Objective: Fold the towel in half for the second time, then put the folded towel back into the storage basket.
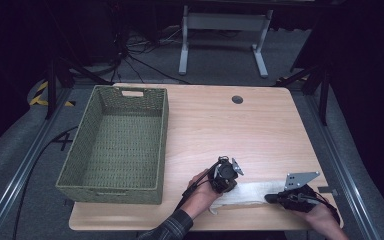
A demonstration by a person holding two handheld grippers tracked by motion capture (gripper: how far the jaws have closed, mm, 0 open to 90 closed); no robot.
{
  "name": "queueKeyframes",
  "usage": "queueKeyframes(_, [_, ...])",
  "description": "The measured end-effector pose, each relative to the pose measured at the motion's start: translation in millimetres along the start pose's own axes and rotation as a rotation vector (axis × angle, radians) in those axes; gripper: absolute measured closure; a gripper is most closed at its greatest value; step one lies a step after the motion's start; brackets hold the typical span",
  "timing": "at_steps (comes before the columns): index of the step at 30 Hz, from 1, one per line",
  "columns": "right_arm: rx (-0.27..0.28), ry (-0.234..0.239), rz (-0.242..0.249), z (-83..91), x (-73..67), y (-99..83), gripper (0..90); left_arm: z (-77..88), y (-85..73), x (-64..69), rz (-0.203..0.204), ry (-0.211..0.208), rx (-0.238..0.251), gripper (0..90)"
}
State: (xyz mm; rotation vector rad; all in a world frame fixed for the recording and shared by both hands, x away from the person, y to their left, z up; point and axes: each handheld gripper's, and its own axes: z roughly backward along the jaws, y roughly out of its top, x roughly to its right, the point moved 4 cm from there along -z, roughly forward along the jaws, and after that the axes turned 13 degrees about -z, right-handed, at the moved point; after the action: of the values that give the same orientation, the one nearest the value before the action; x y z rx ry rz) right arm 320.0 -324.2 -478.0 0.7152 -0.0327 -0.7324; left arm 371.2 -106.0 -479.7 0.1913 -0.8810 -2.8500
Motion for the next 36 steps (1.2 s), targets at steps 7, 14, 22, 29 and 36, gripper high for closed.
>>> queueKeyframes(7, [0.01,-0.025,0.003,-11.4,12.6,19.4,90.0,6.6,-10.9,-6.7,0.024,0.033,-0.005,89.7])
queueKeyframes(14, [0.023,-0.031,-0.005,-20.6,21.9,33.3,90.0,12.1,-18.3,-4.1,0.036,0.032,-0.013,89.7])
queueKeyframes(22, [0.032,-0.023,-0.021,-30.1,33.5,48.5,90.0,15.8,-21.9,2.8,0.026,0.023,-0.028,89.6])
queueKeyframes(29, [0.033,0.007,-0.022,-38.7,42.2,61.5,90.0,16.8,-22.5,17.2,0.012,-0.023,-0.013,89.6])
queueKeyframes(36, [0.036,0.028,0.013,-46.7,46.0,71.6,89.9,14.1,-16.5,30.7,-0.032,-0.056,-0.017,89.6])
